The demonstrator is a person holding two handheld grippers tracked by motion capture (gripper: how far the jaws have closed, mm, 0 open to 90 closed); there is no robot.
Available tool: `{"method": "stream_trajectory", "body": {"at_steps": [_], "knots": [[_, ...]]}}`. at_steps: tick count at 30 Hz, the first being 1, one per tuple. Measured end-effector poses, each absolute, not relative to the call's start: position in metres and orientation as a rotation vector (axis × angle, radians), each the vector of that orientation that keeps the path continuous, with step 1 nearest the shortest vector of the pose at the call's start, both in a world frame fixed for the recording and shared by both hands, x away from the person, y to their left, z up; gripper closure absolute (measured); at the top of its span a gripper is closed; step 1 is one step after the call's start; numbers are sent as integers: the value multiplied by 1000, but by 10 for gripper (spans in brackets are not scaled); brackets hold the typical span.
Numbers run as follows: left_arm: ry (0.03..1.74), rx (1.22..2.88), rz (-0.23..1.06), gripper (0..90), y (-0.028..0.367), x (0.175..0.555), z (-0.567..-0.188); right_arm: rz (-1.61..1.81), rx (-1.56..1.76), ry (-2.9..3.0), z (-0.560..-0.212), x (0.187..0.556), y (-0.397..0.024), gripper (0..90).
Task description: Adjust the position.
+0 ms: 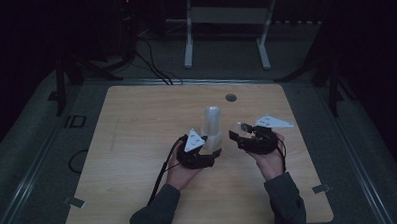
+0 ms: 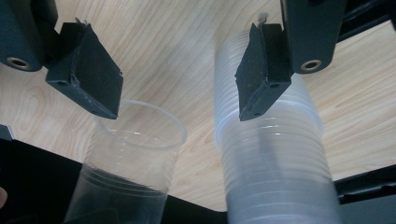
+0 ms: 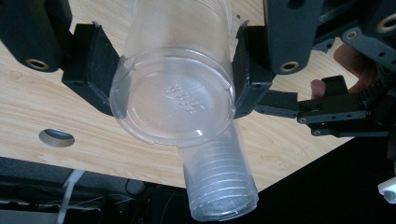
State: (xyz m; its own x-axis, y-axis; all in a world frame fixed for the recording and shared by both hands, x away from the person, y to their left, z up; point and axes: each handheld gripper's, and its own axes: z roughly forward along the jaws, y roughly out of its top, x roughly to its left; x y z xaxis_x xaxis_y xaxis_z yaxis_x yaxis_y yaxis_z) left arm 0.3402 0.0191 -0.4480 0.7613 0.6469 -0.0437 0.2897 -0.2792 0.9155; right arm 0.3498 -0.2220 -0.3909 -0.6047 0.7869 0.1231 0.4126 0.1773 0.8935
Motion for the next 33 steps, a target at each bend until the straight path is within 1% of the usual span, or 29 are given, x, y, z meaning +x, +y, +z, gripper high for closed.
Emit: {"method": "stream_trajectory", "body": {"at_steps": [33], "knots": [[649, 1881, 429, 281, -4, 338, -444, 1452, 1142, 2138, -398, 347, -207, 397]]}}
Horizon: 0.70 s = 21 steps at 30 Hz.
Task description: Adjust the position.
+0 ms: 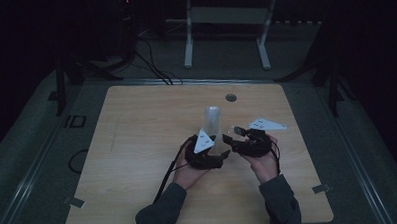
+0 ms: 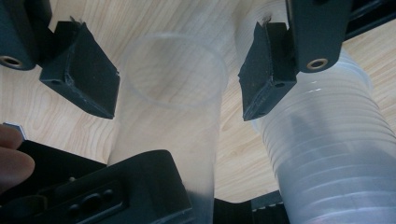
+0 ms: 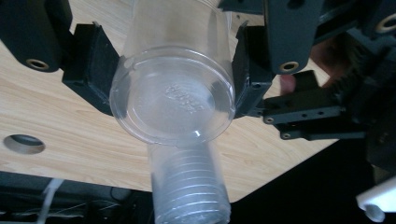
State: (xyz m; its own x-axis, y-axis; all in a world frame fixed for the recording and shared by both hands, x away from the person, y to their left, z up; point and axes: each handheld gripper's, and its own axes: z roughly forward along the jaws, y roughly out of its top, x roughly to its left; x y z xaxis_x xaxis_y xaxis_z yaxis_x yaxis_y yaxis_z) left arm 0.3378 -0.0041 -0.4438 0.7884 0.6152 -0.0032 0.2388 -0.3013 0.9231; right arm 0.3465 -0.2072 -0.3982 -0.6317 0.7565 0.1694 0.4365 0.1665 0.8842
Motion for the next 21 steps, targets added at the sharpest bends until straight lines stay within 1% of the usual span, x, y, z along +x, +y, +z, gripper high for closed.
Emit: {"method": "stream_trajectory", "body": {"at_steps": [8, 21], "knots": [[642, 1867, 449, 265, -8, 337, -445, 1539, 1182, 2128, -399, 348, -210, 400], [639, 1847, 458, 266, -11, 336, -448, 1668, 1267, 2106, -403, 350, -217, 405]]}}
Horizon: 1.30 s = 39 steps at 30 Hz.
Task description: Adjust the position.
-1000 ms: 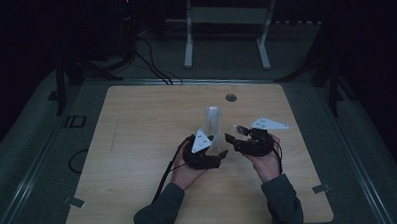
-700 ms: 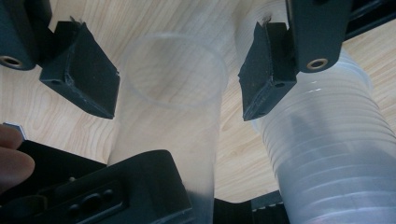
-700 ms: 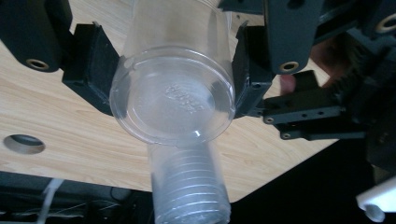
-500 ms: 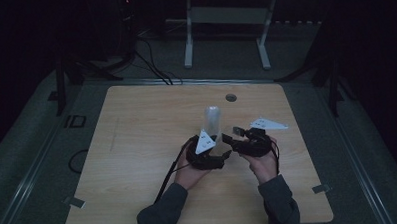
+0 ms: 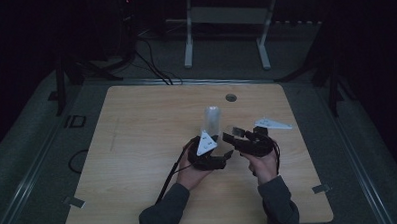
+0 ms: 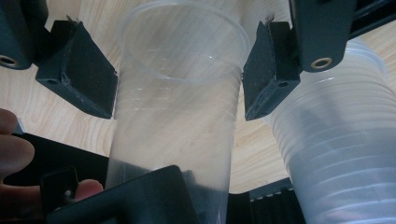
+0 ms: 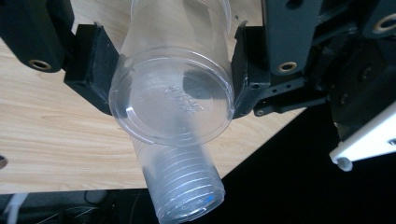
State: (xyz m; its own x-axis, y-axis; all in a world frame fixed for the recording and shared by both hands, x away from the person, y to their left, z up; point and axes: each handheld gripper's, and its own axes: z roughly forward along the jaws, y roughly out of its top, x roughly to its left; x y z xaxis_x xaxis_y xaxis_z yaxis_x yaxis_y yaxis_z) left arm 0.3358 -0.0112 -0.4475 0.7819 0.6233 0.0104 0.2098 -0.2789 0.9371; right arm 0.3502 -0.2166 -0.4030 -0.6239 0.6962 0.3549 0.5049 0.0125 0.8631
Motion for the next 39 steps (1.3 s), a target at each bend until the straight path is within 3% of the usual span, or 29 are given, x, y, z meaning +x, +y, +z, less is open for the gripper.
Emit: {"method": "stream_trajectory", "body": {"at_steps": [12, 39], "knots": [[643, 1835, 472, 203, -12, 336, -448, 1767, 1304, 2096, -403, 352, -220, 407], [661, 1853, 424, 247, -12, 340, -452, 1832, 1345, 2091, -405, 354, -227, 378]]}}
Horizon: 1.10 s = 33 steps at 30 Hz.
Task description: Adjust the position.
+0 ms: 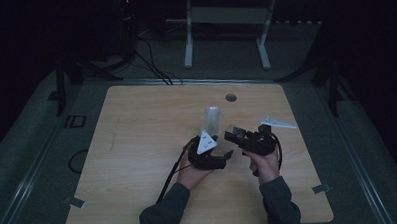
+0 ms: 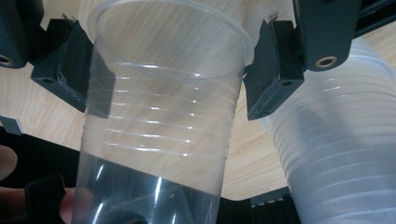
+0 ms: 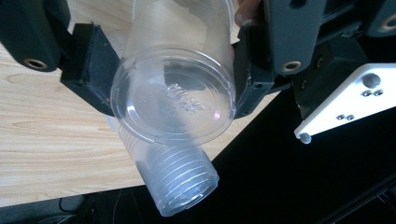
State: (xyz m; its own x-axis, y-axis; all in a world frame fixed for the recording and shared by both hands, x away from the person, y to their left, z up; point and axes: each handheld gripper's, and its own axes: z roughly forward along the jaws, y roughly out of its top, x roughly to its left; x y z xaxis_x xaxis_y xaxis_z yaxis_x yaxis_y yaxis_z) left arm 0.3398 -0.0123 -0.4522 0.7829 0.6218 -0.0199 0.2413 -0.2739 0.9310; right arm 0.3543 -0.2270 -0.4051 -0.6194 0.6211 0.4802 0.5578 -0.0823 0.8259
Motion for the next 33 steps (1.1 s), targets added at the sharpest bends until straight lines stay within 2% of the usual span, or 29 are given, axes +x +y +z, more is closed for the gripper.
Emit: {"method": "stream_trajectory", "body": {"at_steps": [6, 33], "knots": [[650, 1862, 432, 251, -12, 339, -452, 1796, 1328, 2113, -406, 354, -228, 314], [651, 1868, 387, 258, 11, 345, -446, 1723, 1256, 2185, -408, 338, -246, 314]]}}
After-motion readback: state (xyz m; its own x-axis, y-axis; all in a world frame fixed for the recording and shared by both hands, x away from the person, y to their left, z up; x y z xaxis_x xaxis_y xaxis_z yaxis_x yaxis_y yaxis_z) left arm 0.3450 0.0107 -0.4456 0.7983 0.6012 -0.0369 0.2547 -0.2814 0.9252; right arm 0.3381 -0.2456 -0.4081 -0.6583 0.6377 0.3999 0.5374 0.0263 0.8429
